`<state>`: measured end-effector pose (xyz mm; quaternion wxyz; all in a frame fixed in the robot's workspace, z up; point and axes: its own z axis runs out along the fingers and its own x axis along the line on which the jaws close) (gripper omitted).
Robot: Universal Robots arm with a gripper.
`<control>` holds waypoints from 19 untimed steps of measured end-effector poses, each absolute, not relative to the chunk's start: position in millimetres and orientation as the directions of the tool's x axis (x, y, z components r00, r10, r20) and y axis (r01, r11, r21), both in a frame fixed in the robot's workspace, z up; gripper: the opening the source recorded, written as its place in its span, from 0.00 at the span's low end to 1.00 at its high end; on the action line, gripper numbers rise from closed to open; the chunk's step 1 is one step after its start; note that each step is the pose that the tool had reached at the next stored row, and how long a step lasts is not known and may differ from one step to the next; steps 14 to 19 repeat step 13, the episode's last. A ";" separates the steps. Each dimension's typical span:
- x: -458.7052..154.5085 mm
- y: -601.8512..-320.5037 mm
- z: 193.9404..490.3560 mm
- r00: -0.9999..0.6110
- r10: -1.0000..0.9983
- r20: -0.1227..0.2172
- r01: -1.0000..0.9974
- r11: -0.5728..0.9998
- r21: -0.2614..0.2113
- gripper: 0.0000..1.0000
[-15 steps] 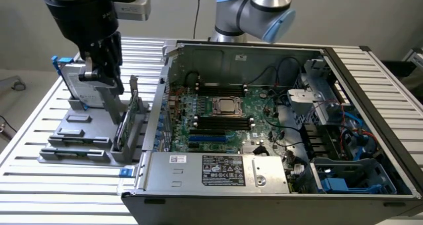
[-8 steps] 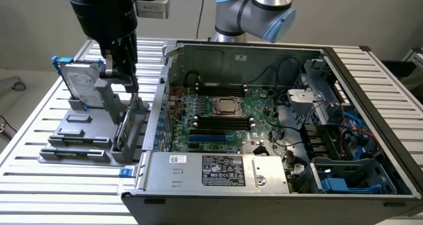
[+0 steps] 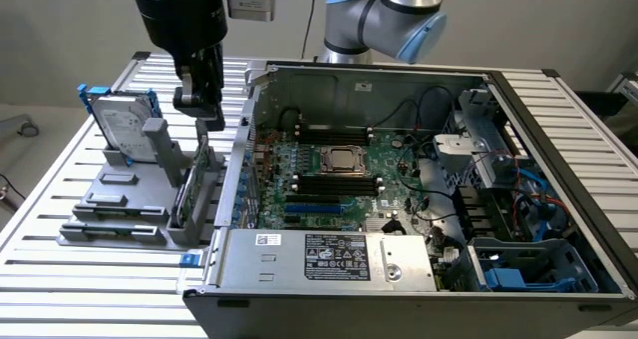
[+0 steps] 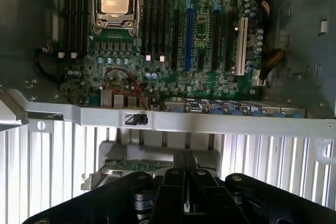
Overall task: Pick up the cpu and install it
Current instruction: 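Install the second cpu locking lever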
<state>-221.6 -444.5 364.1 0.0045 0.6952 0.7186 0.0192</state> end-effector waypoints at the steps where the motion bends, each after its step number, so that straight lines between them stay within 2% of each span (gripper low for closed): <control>1: -221.6 -444.5 364.1 -0.034 0.999 0.020 0.999 0.033 0.034 0.11; 19: -221.7 -444.4 364.2 -0.033 0.999 0.020 0.999 0.033 0.034 0.11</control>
